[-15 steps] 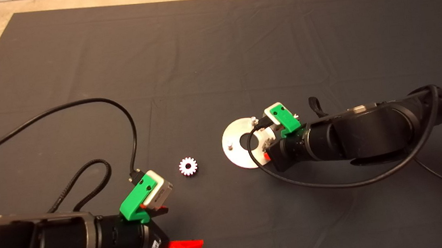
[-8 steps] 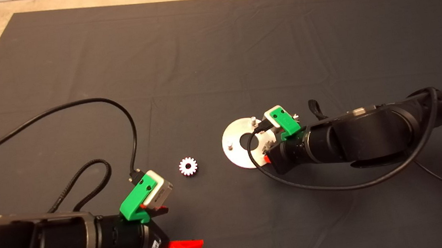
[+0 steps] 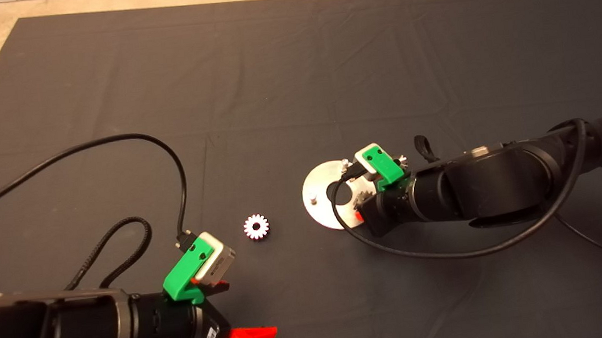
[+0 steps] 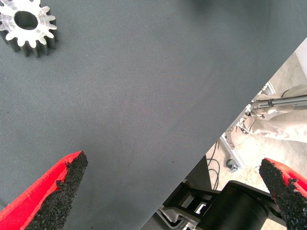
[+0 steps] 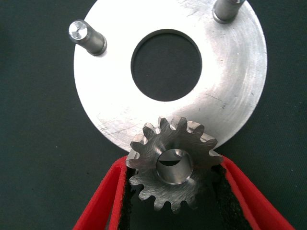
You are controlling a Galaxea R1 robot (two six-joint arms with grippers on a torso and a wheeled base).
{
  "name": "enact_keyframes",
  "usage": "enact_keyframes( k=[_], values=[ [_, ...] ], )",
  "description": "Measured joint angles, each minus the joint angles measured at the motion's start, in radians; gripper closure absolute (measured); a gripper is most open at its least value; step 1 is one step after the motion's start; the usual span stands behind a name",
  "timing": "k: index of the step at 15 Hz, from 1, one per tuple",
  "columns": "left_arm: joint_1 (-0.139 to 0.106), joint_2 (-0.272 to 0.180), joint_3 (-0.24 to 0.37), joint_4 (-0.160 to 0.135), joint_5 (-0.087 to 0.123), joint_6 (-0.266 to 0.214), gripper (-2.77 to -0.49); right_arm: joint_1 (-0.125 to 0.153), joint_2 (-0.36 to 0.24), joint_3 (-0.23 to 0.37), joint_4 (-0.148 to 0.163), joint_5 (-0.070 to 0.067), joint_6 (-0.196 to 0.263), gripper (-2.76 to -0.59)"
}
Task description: Install three planetary gears onto the carrier pins
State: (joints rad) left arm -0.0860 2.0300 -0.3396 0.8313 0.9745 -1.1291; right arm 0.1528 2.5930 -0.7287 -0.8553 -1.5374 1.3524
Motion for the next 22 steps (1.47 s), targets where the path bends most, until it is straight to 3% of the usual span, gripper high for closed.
enact_keyframes(
  k=[22],
  values=[
    [0.0, -0.014, 0.0, 0.0, 0.0, 0.0, -2.62, 0.0, -0.003, -0.017, 0.0, -0.001, -0.035, -1.05]
  ],
)
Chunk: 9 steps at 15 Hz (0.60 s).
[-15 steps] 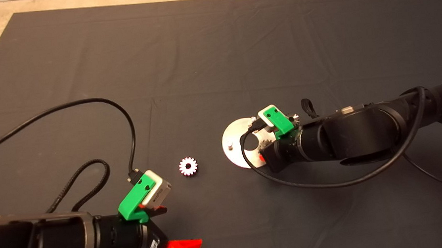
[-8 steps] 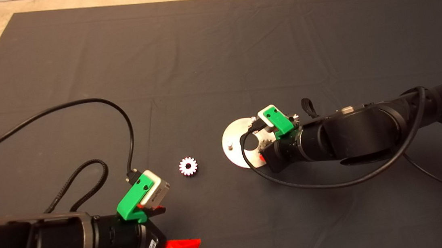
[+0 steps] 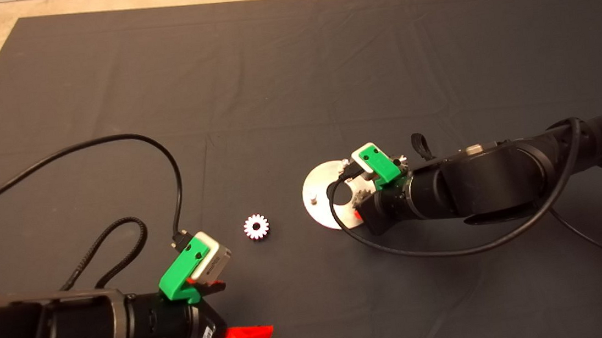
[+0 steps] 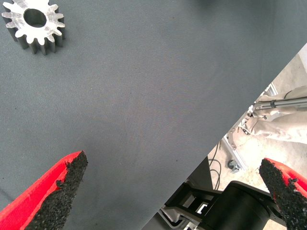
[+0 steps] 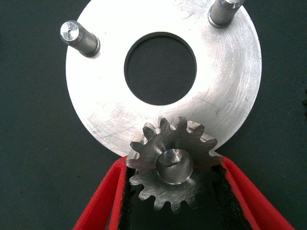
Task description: Install three planetary gears onto the carrier pins
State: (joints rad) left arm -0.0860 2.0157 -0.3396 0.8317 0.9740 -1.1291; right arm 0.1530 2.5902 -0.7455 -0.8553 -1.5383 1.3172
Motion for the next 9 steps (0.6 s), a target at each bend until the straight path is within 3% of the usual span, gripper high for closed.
enact_keyframes(
  k=[9],
  values=[
    [0.0, -0.003, 0.0, 0.0, -0.007, 0.0, -2.62, 0.003, 0.0, 0.0, 0.0, 0.0, 0.0, -1.05]
  ],
)
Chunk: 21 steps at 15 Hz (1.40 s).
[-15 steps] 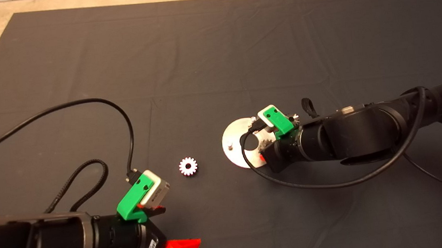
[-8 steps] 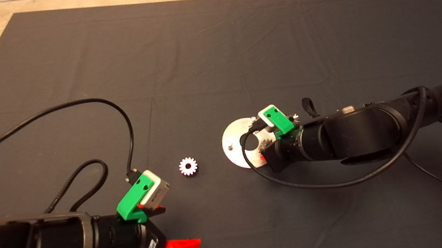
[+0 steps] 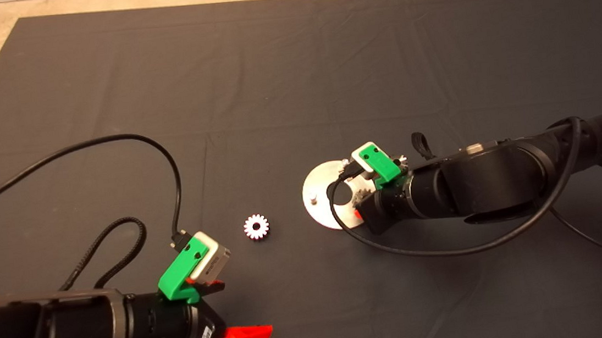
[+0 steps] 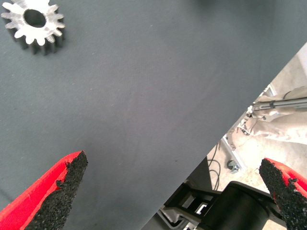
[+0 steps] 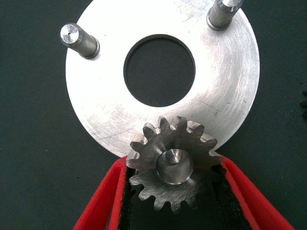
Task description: Install three planetary gears onto the carrier pins
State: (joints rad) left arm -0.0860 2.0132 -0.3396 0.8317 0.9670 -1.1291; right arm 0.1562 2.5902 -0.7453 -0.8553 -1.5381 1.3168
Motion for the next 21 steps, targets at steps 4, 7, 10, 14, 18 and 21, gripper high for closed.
enact_keyframes(
  k=[4, 7, 10, 14, 18, 21],
  values=[
    [0.0, -0.003, 0.0, 0.0, -0.004, 0.0, -2.62, 0.0, 0.0, 0.003, 0.0, 0.0, 0.0, -1.05],
    [0.0, -0.003, 0.0, 0.0, -0.006, 0.0, -2.62, 0.0, -0.004, 0.006, 0.0, 0.0, 0.0, -1.05],
    [0.0, -0.003, 0.0, 0.0, -0.006, 0.0, -2.62, 0.0, -0.011, 0.006, 0.0, 0.0, -0.001, -1.05],
    [0.0, -0.003, 0.0, 0.0, -0.006, 0.0, -2.62, 0.0, -0.014, 0.006, 0.0, 0.0, -0.001, -1.05],
    [0.0, -0.003, 0.0, 0.0, -0.006, 0.0, -2.62, 0.0, -0.014, 0.006, 0.0, 0.001, -0.001, -1.05],
    [0.0, -0.009, 0.0, 0.0, -0.007, 0.0, -2.62, -0.001, -0.014, 0.006, 0.0, 0.0, -0.001, -1.05]
  ],
)
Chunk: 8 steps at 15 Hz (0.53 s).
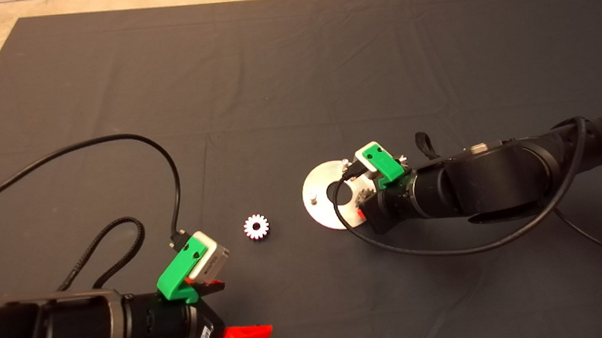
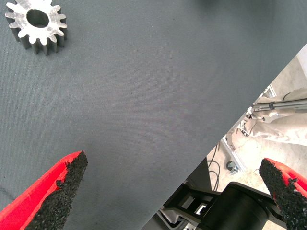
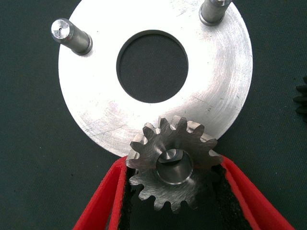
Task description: Install three planetary gears onto the carrier pins
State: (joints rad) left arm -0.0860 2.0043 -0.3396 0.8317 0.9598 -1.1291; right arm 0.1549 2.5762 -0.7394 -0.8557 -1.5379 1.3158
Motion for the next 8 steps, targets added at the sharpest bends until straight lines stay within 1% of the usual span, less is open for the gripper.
enact_keyframes(
  k=[2, 4, 8],
  values=[
    [0.0, 0.0, 0.0, 0.0, -0.001, 0.0, -2.62, -0.002, 0.0, 0.0, 0.0, 0.0, 0.0, -1.05],
    [0.0, -0.002, 0.0, 0.0, -0.015, 0.0, -2.62, -0.007, 0.0, 0.0, 0.0, 0.0, 0.0, -1.05],
    [0.0, -0.008, 0.0, 0.0, -0.017, 0.0, -2.62, -0.008, 0.001, -0.003, 0.0, 0.001, -0.002, -1.05]
  ],
)
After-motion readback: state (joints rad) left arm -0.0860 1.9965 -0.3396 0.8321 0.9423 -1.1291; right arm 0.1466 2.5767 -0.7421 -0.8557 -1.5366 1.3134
